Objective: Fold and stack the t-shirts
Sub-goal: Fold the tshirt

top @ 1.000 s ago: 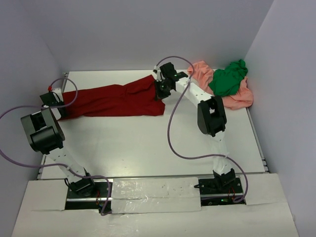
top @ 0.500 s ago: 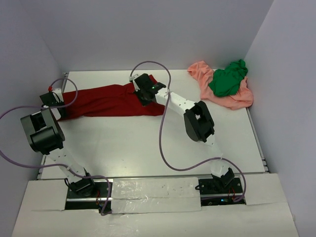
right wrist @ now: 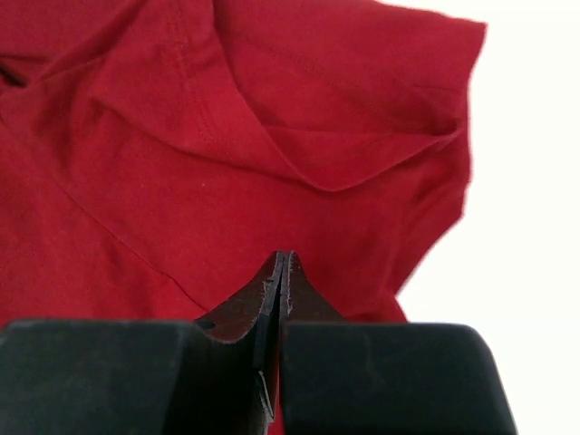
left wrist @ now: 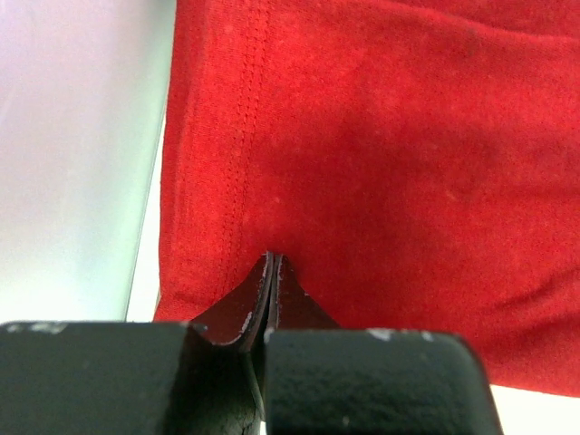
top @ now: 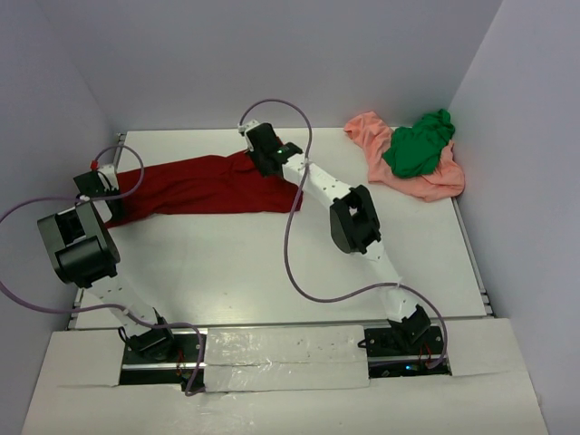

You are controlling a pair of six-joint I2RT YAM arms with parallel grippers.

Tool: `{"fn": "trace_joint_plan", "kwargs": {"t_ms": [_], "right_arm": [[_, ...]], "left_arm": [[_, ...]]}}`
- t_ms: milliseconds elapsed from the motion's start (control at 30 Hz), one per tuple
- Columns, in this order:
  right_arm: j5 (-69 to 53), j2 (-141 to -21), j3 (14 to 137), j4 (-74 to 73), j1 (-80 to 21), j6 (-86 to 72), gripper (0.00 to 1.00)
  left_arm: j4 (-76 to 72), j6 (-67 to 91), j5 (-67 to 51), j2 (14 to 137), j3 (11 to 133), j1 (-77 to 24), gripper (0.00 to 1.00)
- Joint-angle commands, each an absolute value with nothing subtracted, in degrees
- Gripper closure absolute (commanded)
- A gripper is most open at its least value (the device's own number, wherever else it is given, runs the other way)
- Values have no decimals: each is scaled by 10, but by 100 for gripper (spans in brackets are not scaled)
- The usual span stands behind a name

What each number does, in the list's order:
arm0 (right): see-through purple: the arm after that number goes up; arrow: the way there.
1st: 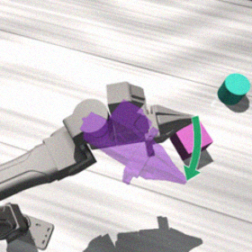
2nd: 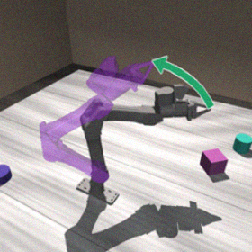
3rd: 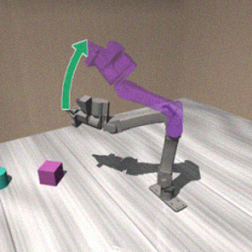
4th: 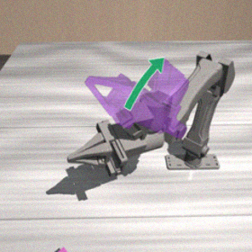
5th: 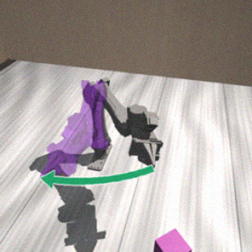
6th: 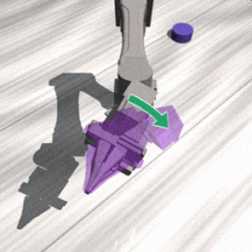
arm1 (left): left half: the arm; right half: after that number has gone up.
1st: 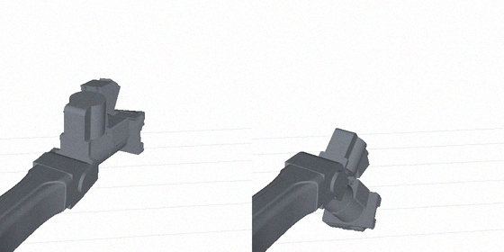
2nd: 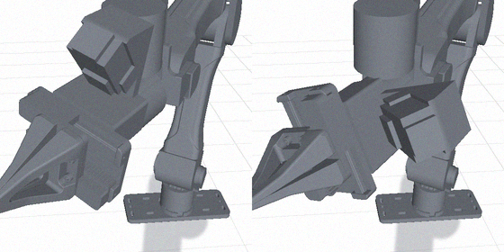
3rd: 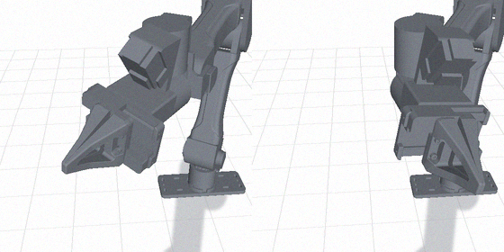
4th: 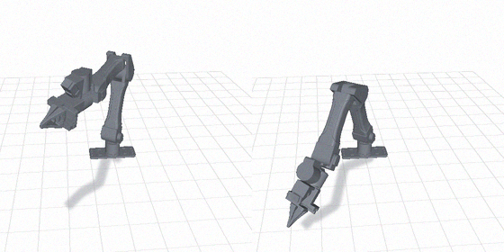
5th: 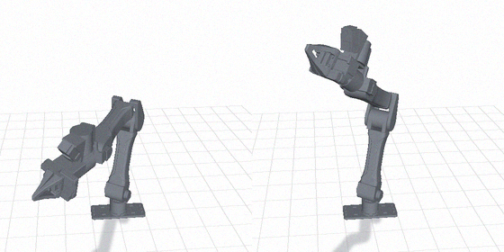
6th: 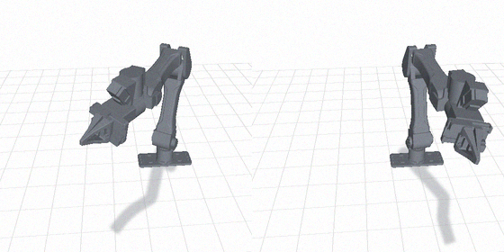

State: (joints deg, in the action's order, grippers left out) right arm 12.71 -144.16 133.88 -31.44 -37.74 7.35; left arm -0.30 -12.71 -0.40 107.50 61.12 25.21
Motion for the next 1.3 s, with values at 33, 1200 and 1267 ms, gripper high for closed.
{"fn": "trace_joint_plan", "kwargs": {"t_ms": [33, 1200, 1267], "right_arm": [[33, -1469, 1388, -405, -346, 1, 100], [93, -1425, 1391, -430, -193, -13, 100], [85, -1421, 1391, -428, -192, -17, 100]], "left_arm": [[18, -126, -22, 1040, 604, 249, 100], [186, -187, -232, 790, 554, 289, 100], [176, -178, -225, 804, 562, 287, 100]]}}
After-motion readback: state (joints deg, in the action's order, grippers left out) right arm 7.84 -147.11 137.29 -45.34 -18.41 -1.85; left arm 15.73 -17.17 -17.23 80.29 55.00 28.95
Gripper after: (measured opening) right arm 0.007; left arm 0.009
